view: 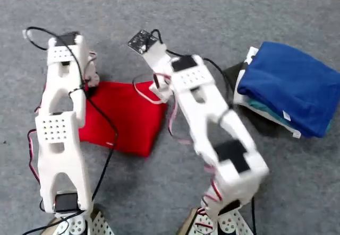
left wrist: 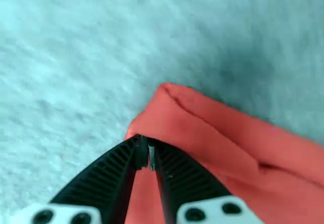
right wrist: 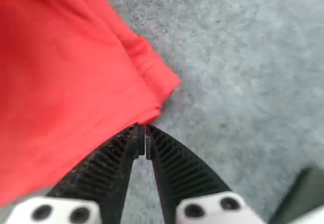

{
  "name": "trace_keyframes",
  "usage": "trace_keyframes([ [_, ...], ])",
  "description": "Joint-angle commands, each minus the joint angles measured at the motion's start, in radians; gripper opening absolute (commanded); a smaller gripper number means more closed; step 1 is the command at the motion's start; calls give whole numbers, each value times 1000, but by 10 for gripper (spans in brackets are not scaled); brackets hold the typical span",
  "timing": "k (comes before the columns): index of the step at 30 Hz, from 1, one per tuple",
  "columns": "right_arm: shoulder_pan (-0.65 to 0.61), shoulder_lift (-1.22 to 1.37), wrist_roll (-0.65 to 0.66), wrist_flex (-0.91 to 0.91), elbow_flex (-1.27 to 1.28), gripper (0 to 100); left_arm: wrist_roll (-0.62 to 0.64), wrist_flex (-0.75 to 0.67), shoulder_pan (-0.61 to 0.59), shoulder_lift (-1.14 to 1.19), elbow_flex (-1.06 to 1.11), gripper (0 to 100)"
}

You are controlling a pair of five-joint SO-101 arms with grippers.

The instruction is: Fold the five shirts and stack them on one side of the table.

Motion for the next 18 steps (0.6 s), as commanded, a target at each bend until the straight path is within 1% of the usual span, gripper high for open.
trace_keyframes([
  [1,-10,206,-11,109,-283,20,28,-2,-69,54,-141,19],
  [5,-7,341,-9,256,-499,19,28,71,-49,91,-252,19],
  [9,-7,329,-9,405,-664,19,26,130,-44,94,-353,19],
  [11,-7,303,-9,488,-727,19,23,132,-55,90,-381,19],
  [15,-12,242,-9,647,-783,23,18,133,-100,90,-391,26],
  [16,-12,225,-9,683,-782,20,2,133,-106,90,-391,47],
  [18,-8,183,-15,694,-734,19,-12,133,-112,87,-393,112],
])
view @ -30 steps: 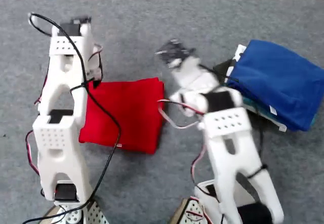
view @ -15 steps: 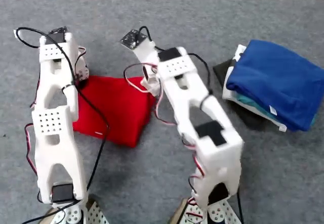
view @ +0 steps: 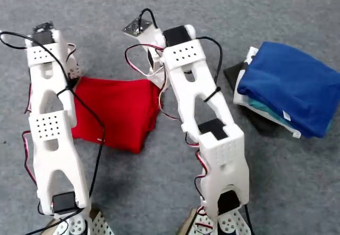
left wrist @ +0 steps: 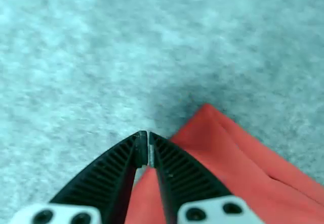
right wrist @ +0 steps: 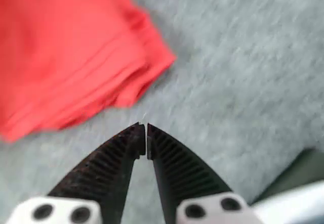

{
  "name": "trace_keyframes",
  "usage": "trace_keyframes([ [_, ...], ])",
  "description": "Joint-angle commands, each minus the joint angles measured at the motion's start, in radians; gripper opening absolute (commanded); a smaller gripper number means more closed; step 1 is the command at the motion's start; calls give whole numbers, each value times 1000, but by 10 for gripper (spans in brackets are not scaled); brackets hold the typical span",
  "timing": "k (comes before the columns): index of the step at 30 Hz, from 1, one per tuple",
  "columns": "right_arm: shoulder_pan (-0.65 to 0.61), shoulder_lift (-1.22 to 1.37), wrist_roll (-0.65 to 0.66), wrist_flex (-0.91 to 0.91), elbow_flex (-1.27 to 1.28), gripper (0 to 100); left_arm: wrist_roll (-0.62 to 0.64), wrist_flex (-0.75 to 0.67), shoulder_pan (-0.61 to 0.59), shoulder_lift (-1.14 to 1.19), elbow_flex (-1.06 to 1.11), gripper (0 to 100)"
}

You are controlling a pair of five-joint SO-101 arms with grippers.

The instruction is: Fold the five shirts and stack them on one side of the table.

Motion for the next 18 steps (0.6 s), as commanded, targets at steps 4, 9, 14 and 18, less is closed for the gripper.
trace_keyframes([
  [4,-22,-303,-9,40,216,19,-32,14,-23,-93,-5,174],
  [9,-105,-561,-9,37,572,19,-199,11,-117,-229,114,174],
  [14,-216,-654,-25,-48,885,19,-221,-109,-285,-197,166,176],
  [18,-289,-598,-232,-175,932,23,-183,-235,-333,-105,161,178],
])
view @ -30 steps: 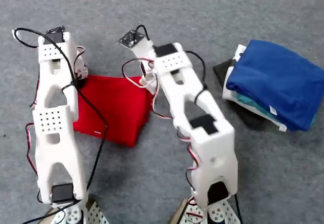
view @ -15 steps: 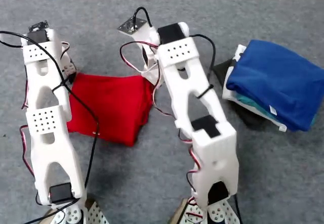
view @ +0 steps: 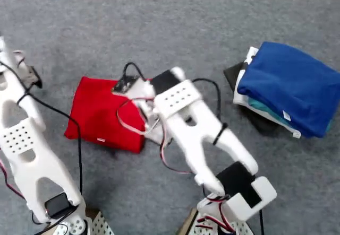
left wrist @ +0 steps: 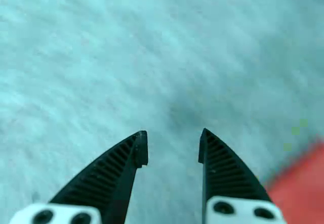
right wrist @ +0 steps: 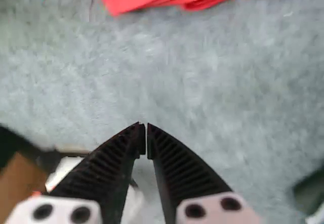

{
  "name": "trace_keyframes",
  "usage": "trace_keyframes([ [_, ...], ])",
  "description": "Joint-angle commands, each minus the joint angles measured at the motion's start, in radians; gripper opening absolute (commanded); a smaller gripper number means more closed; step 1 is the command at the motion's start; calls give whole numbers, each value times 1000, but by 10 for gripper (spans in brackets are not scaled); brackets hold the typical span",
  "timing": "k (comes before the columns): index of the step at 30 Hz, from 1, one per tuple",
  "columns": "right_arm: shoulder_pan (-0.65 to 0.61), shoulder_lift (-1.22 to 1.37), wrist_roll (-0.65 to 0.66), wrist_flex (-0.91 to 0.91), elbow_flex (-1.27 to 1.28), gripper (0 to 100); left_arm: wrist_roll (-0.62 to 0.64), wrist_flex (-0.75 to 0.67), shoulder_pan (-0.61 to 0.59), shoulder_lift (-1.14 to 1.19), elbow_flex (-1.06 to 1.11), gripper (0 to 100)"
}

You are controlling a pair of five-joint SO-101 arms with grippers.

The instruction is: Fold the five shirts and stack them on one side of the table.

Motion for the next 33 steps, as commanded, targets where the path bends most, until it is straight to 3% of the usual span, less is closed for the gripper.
trace_keyframes([
  [1,-70,18,-212,-103,12,25,17,-44,-28,16,-48,178],
  [4,-94,107,-397,-141,-44,116,17,-40,-23,36,-78,178],
  [7,-94,194,-551,-155,-136,310,17,-41,-18,54,-84,178],
  [11,-94,265,-658,-152,-271,490,15,-40,-12,59,-84,178],
  [25,-182,512,-996,-196,-539,444,11,-41,8,65,-84,176],
  [30,-176,664,-1026,-196,-630,441,11,-41,8,65,-84,175],
  [33,-176,745,-1019,-196,-691,362,11,-41,8,65,-84,175],
])
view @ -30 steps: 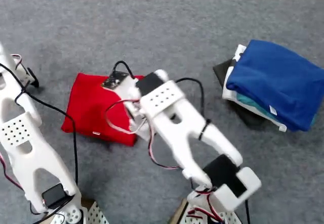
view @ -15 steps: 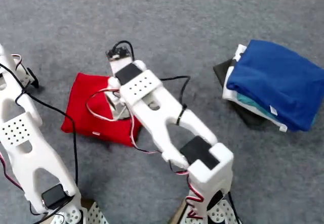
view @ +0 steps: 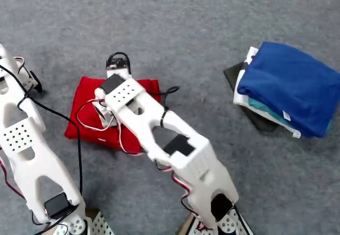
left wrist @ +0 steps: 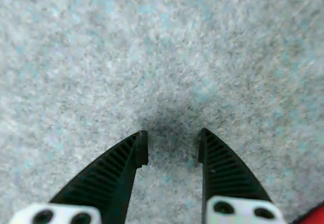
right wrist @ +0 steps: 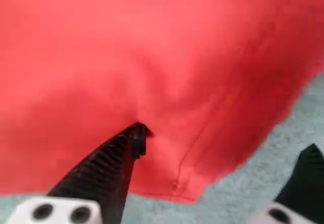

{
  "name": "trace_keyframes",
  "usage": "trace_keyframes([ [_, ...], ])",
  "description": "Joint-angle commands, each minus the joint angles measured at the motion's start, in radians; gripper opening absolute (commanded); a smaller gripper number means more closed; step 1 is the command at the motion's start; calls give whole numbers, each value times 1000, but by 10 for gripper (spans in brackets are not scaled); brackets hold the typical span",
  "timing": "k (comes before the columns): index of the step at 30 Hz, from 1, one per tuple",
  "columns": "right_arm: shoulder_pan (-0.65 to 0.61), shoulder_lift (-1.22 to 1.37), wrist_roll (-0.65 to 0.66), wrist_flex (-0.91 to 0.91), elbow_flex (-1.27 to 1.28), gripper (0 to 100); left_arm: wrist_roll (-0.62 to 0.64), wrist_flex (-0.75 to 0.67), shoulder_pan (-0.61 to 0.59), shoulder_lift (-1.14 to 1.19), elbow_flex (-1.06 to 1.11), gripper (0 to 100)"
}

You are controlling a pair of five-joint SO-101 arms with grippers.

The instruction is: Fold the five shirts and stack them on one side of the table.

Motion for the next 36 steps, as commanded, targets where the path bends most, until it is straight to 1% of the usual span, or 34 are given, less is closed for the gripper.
trace_keyframes([
  [1,-4,67,-3,-3,-104,313,5,-11,17,-13,-46,175],
  [5,30,128,68,0,-168,78,5,-11,17,-13,-46,175],
  [6,42,133,95,2,-174,41,5,-11,17,-13,-46,175],
  [7,51,133,114,5,-176,25,5,-11,17,-13,-46,175],
  [13,131,133,129,138,-245,4,3,-11,18,-13,-46,175],
  [19,209,133,135,318,-449,4,3,-11,18,-13,-46,175],
  [23,262,110,204,324,-526,4,3,-11,18,-13,-46,175],
  [27,329,44,301,325,-552,4,3,-11,18,-13,-46,175],
  [32,483,-42,431,321,-564,4,3,-11,18,-12,-46,175],
  [36,634,-74,548,319,-662,4,3,-11,18,-12,-46,175],
])
